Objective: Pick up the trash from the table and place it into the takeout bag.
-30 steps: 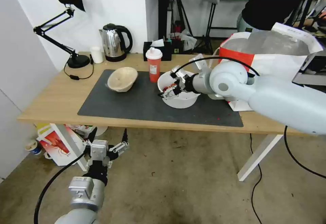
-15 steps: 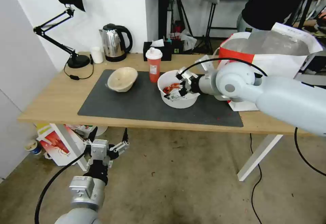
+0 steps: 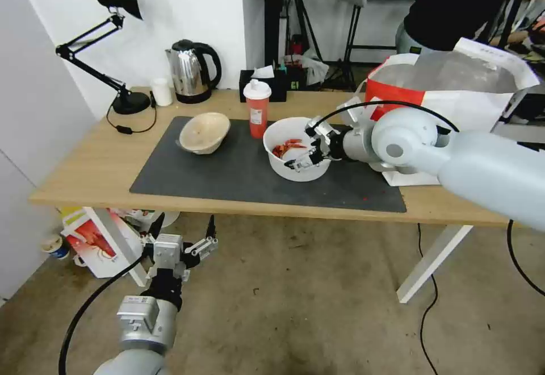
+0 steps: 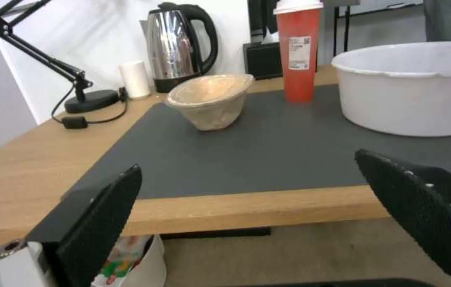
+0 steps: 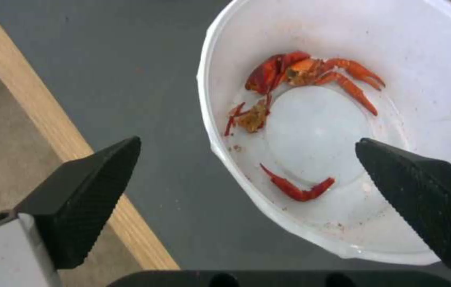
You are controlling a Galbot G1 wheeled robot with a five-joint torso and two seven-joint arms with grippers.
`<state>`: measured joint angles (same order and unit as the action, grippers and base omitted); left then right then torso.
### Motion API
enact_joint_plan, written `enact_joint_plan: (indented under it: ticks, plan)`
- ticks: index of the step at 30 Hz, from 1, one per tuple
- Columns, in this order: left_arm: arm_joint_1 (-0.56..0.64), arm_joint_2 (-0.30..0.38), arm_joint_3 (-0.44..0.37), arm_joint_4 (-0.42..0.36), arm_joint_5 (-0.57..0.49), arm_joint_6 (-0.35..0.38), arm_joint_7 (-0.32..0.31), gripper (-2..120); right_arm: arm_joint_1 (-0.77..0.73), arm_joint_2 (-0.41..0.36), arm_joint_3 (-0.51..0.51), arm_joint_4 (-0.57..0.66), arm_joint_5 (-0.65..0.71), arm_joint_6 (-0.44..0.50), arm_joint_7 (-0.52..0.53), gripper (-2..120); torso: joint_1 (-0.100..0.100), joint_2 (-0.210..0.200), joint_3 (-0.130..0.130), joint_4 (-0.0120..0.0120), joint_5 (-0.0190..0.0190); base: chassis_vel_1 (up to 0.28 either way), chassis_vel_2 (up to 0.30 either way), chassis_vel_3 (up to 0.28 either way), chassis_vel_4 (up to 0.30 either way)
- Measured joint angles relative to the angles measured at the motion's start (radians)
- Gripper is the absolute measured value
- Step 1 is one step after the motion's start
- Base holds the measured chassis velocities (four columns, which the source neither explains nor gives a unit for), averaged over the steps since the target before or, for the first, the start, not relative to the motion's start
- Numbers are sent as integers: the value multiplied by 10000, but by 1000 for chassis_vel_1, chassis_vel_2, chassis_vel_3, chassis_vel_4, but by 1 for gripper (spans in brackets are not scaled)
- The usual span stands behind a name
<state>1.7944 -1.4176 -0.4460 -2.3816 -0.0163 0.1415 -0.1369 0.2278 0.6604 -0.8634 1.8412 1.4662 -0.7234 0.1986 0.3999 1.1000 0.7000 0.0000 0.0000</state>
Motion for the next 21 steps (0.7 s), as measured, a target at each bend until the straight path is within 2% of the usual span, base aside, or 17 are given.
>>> enact_joint_plan:
  ticks: [21]
  plan:
    - [62,2,7,-159,-13,160,-36,100,-338,294,66,-478,-332,1,-52,100,0,0,0,1,0,0,0,0,0]
